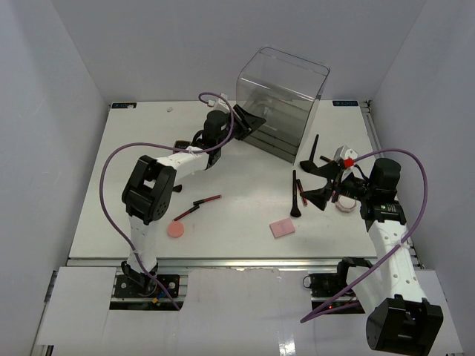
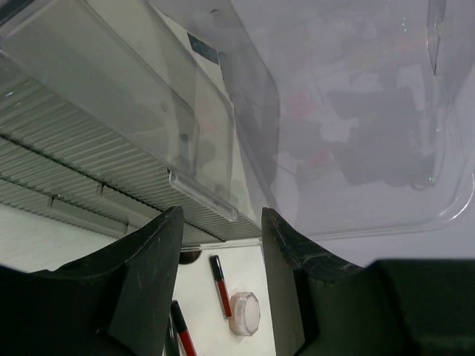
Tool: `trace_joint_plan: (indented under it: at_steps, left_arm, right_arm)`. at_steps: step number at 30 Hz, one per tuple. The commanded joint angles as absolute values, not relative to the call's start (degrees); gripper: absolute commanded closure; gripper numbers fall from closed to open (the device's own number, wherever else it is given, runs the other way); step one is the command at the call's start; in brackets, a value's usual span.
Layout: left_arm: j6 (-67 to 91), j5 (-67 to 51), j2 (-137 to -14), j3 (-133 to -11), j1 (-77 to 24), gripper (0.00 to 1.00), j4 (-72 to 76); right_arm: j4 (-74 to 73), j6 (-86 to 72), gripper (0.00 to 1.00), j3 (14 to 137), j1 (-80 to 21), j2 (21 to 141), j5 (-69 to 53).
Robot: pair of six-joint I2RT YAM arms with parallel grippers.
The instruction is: Organize the makeup
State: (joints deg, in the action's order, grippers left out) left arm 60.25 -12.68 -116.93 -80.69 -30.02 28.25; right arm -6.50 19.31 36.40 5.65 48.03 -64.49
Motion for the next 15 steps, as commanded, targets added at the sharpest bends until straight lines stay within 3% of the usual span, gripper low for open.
trace_joint_plan:
  at_steps: [1, 7, 15]
  left_arm:
    - [60.5, -8.9, -117.0, -84.4, -30.8, 0.45, 27.7]
    - [62.1, -9.6, -120.1, -86.5, -30.8, 0.58, 27.7]
    - [63.1, -9.6, -120.3, -86.1, -30.8, 0.57, 27.0]
  right_arm:
    - [-5.8, 20.7, 0.08, 36.5, 5.7, 47.5, -66.3]
    - [-5.8, 20.6, 0.09, 36.6, 5.7, 47.6, -66.4]
    - [-5.8, 20.6, 0.08, 36.6, 5.7, 47.6, -66.4]
